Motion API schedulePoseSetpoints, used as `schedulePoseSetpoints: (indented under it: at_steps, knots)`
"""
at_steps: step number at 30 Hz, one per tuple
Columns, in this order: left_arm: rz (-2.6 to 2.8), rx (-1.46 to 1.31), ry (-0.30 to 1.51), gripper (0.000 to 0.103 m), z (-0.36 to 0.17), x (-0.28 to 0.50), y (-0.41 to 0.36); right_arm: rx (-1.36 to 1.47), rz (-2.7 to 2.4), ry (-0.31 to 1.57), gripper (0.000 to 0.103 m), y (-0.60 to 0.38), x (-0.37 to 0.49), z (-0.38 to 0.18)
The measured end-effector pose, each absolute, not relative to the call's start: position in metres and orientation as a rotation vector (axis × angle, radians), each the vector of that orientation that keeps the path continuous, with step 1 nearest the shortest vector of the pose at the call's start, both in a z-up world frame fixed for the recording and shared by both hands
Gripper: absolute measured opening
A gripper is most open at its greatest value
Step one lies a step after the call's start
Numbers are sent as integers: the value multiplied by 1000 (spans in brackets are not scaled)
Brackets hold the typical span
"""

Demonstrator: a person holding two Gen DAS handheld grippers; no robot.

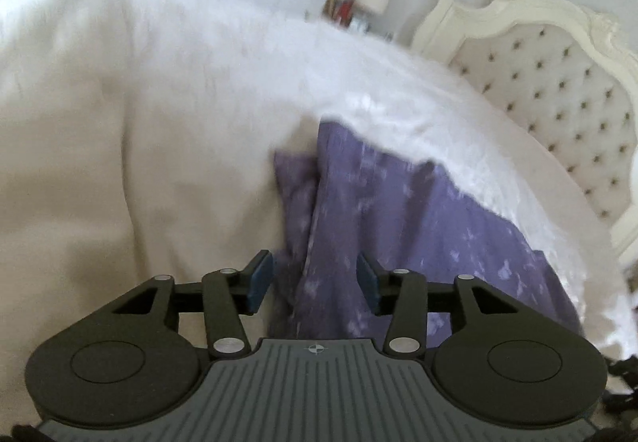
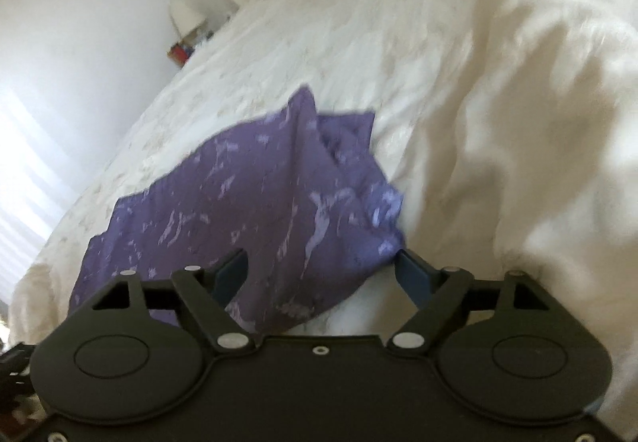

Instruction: Fold large clothes

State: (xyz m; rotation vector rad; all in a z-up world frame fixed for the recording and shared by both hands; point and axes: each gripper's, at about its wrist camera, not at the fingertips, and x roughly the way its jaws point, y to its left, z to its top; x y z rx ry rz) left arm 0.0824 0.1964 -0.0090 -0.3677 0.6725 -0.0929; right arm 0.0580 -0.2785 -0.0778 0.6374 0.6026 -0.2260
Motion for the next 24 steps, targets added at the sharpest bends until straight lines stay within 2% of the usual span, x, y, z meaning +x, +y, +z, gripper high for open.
schedulePoseSetpoints:
  at_steps: [4, 9, 14, 24]
  knots:
    - [-116, -258, 601, 62, 15, 74, 174, 555, -253, 506, 98, -271, 47, -62]
    - [-203, -177, 588, 71, 22, 84, 136, 410, -195, 462, 103, -248, 54, -46]
    - [-294, -122, 647, 72, 5, 100, 95, 364, -112, 491, 103, -229, 62, -48]
    - [-355, 111, 766, 74, -67, 95, 44, 332, -59, 546, 103, -215, 66, -59]
